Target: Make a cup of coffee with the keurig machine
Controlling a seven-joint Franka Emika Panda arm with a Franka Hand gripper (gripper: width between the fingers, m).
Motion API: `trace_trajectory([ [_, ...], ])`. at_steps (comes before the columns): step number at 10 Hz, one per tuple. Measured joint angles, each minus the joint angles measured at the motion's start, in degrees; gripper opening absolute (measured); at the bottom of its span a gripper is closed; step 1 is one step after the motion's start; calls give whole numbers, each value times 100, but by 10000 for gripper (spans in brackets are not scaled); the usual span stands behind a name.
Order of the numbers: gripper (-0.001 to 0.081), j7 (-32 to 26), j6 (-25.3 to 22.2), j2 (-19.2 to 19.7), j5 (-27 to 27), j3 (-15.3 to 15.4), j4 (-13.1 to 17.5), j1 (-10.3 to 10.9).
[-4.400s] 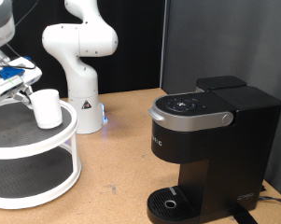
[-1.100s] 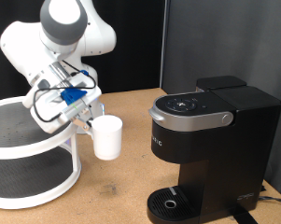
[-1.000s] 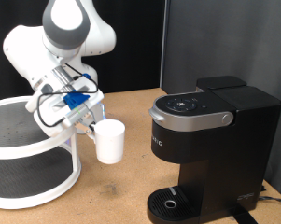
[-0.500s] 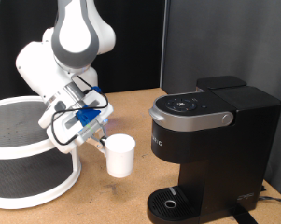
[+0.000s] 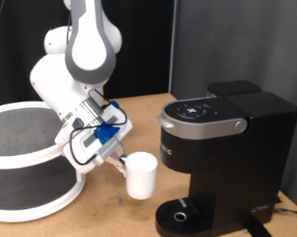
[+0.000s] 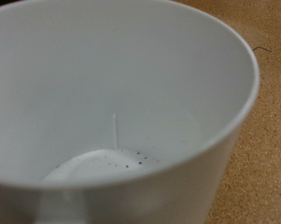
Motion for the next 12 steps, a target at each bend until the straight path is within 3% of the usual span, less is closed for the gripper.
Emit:
trace_trajectory([
  [8,69,-768,-72,842,1389,535,707,116],
  [12,69,-985,-121,1147,1671,743,888,121],
])
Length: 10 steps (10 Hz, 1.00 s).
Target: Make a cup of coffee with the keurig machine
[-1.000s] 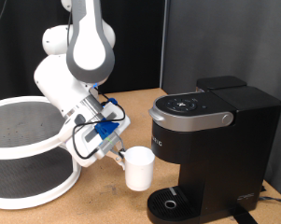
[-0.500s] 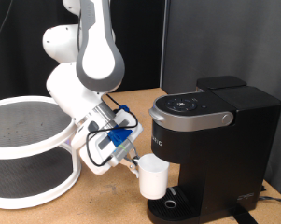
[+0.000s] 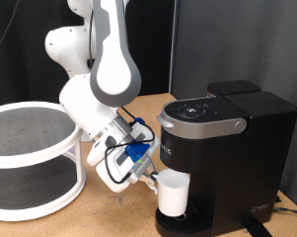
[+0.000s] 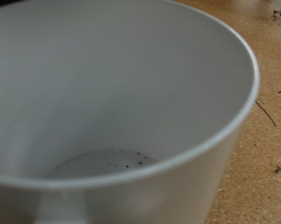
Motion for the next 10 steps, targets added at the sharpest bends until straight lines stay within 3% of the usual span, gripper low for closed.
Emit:
trace_trajectory([
  [9,69,-406,-15,395,576,255,101,5],
  [10,175,-406,-36,424,577,255,107,4],
])
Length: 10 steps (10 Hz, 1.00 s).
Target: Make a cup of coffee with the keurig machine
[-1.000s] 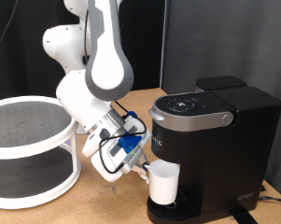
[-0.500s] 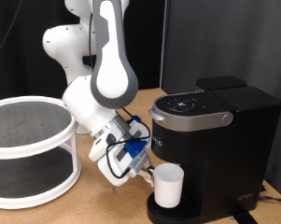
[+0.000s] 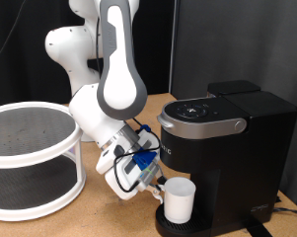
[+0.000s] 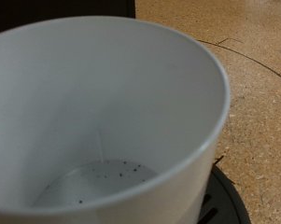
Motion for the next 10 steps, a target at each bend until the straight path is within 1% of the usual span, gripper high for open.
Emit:
trace_trajectory([
  [1,314,0,-42,8,0,0,-1,-4],
  [2,314,10,-75,7,-2,-4,-7,-19],
  [3,496,44,-104,-6,-46,-31,-33,-33],
  [4,631,132,-132,-49,-184,-58,-84,-68],
  [5,631,271,-173,-135,-396,-89,-159,-116],
  [6,772,425,-252,-256,-642,-133,-266,-174],
  [7,772,661,-338,-413,-996,-194,-395,-240],
  [8,797,931,-402,-584,-1376,-258,-523,-309],
  [10,803,1388,-500,-939,-2006,-393,-761,-430],
])
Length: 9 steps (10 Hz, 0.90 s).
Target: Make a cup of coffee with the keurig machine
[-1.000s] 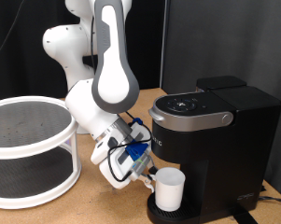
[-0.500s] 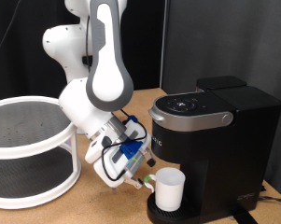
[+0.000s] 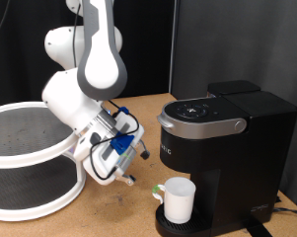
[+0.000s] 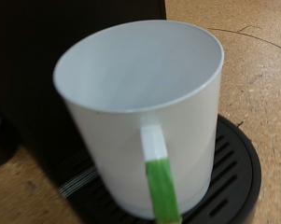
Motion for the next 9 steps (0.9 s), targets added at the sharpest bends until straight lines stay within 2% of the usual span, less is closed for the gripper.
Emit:
trace_trajectory([
  [2,803,345,-66,-443,-402,-109,-269,-118],
  [6,803,155,-67,-505,-548,-125,-284,-134],
  [9,803,255,-502,-1095,-587,-244,-362,-241],
])
